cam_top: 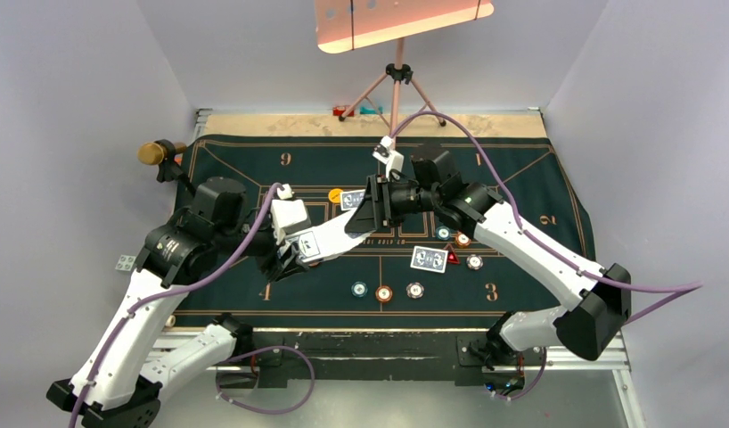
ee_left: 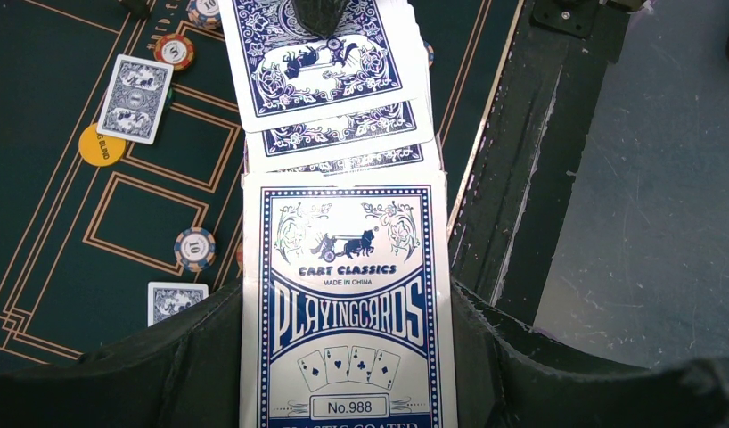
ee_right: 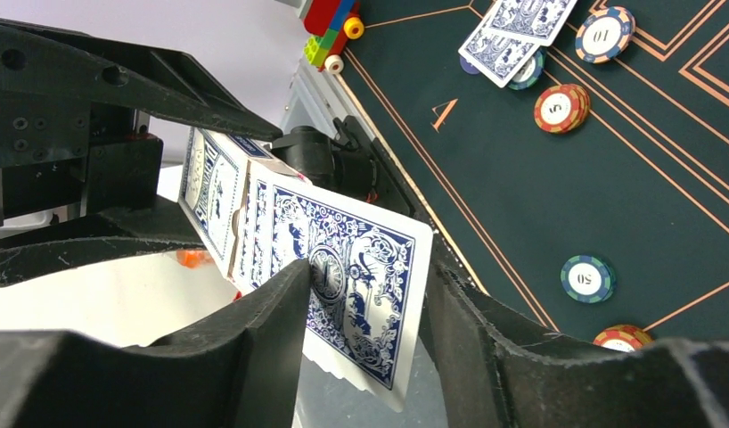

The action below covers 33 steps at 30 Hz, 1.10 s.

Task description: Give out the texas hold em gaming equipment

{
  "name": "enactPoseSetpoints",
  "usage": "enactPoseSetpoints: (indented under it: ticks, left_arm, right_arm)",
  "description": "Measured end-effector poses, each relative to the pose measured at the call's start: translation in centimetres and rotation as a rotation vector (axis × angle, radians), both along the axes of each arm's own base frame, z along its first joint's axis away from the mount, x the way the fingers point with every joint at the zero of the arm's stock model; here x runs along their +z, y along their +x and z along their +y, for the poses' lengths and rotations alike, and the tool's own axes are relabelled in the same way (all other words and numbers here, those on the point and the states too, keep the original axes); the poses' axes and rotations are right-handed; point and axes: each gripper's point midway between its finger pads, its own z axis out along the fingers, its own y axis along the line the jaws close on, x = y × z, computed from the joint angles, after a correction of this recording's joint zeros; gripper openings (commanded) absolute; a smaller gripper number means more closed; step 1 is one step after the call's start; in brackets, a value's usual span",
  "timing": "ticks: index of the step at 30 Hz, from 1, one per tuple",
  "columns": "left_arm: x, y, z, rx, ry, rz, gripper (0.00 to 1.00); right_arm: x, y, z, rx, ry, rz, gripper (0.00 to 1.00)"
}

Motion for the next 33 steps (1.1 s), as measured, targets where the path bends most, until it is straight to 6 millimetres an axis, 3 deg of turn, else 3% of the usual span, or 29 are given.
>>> enactPoseSetpoints:
  ticks: [4,26,33]
  left_arm:
    - [0.0,0.0,0.0,0.0,0.001,0.002,0.0]
    - [0.1,0.0,0.0,0.003,-0.004,0.0,0.0]
    - [0.1,0.0,0.0,0.004,-0.005,0.0,0.0]
  right_arm:
    - [0.0,0.1,-0.1,-0.009,-0.01,0.0,0.47]
    - [2.4,0.7,-1.5,-0.081,-0.029,-0.097,0.44]
    - [2.8,0.9,-1.9,-0.093,-0.047,-0.118,0.3]
